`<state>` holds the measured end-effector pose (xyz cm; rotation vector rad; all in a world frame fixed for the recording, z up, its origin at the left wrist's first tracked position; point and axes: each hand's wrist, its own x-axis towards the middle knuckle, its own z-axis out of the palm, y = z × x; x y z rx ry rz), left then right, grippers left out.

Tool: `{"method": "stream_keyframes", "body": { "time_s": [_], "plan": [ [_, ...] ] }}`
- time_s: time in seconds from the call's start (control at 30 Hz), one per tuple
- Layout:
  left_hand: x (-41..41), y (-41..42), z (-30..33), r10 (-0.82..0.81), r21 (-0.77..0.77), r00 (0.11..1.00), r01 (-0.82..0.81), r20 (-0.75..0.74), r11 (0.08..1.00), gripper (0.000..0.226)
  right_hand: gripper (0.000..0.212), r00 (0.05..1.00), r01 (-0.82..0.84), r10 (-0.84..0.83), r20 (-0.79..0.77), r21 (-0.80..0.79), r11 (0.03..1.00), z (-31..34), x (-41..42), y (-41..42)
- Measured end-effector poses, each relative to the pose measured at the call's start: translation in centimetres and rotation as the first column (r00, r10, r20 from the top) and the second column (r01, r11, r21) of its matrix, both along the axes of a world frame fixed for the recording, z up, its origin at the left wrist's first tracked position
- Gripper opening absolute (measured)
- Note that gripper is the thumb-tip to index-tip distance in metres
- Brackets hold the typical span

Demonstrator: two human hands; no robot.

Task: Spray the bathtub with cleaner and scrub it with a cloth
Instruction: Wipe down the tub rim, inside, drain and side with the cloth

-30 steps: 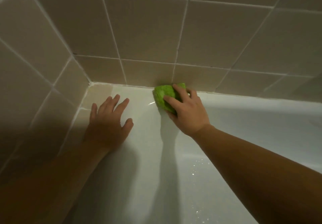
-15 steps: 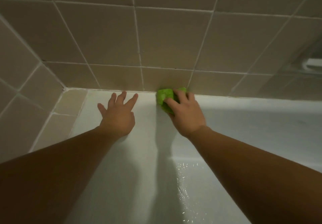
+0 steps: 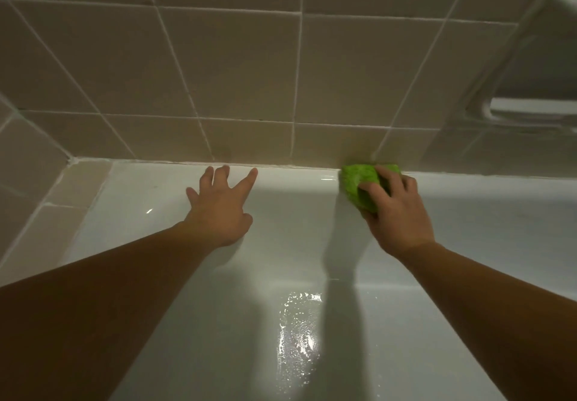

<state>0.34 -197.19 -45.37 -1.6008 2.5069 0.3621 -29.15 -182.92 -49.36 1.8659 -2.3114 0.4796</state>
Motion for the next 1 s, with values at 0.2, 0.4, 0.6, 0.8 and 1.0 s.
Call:
{"method": "stream_keyframes", "body": {
  "time_s": [0.2, 0.4, 0.6, 0.8, 1.0],
  "plan": [
    [-5.7, 2.3, 0.1, -0.020, -0.001, 1.000, 0.020, -0.015, 1.000, 0.087, 0.044, 0.995, 0.060, -0.058, 0.087, -0.017, 0.998, 0.2, -2.4, 1.2],
    [-9.6, 4.0, -0.4, -0.048, -0.012, 0.999, 0.048, -0.003, 0.999, 0.090, 0.058, 0.983, -0.182, 0.182, -0.001, -0.011, 0.983, 0.9, 0.5, -1.8],
    [-11.8, 5.4, -1.1, -0.042, -0.044, 0.999, 0.042, -0.009, 0.998, 0.095, 0.062, 0.977, -0.215, 0.215, 0.000, 0.026, 0.976, 1.1, -4.4, 0.2],
    [-15.8, 7.6, -1.2, -0.118, -0.101, 0.993, 0.118, -0.002, 0.988, 0.091, 0.067, 0.999, 0.003, -0.004, 0.042, 0.018, 1.000, 0.7, -13.8, 6.5],
    [-19.2, 8.8, -1.3, -0.118, -0.109, 0.992, 0.112, -0.050, 0.988, 0.087, 0.064, 0.958, 0.225, -0.214, 0.191, -0.035, 0.974, 0.0, -17.7, 9.9]
  ]
}}
